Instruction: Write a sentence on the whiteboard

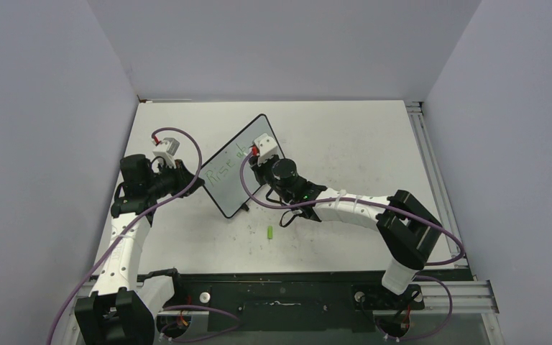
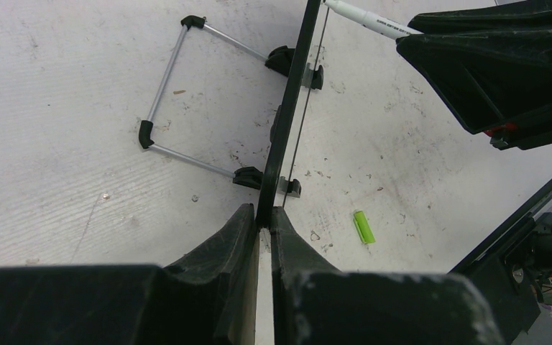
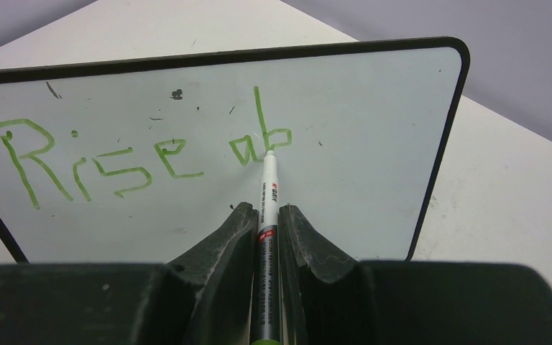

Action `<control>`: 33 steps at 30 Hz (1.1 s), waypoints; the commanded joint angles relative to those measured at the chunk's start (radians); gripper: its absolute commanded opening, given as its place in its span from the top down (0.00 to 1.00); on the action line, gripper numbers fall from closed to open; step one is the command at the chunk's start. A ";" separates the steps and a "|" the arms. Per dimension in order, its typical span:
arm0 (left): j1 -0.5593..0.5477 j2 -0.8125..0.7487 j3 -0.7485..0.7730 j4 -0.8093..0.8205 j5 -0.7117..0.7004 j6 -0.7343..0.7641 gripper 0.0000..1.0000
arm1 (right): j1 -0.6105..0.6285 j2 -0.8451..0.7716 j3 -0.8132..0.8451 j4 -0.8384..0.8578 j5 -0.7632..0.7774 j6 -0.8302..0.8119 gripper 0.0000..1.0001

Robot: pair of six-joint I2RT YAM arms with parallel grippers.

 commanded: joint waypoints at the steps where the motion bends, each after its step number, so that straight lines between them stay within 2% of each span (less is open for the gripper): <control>1: 0.003 -0.023 0.048 0.032 0.025 -0.002 1.00 | 0.010 -0.019 -0.005 0.016 0.003 0.003 0.95; 12: 0.003 -0.026 0.046 0.032 0.020 -0.002 1.00 | -0.002 -0.086 -0.018 -0.013 0.034 0.003 0.95; 24: 0.002 -0.023 0.046 0.030 0.016 -0.001 1.00 | -0.125 -0.105 0.001 -0.010 -0.100 0.050 0.95; 33: 0.003 -0.023 0.046 0.030 0.016 -0.001 1.00 | -0.131 -0.070 0.033 -0.003 -0.156 0.049 0.95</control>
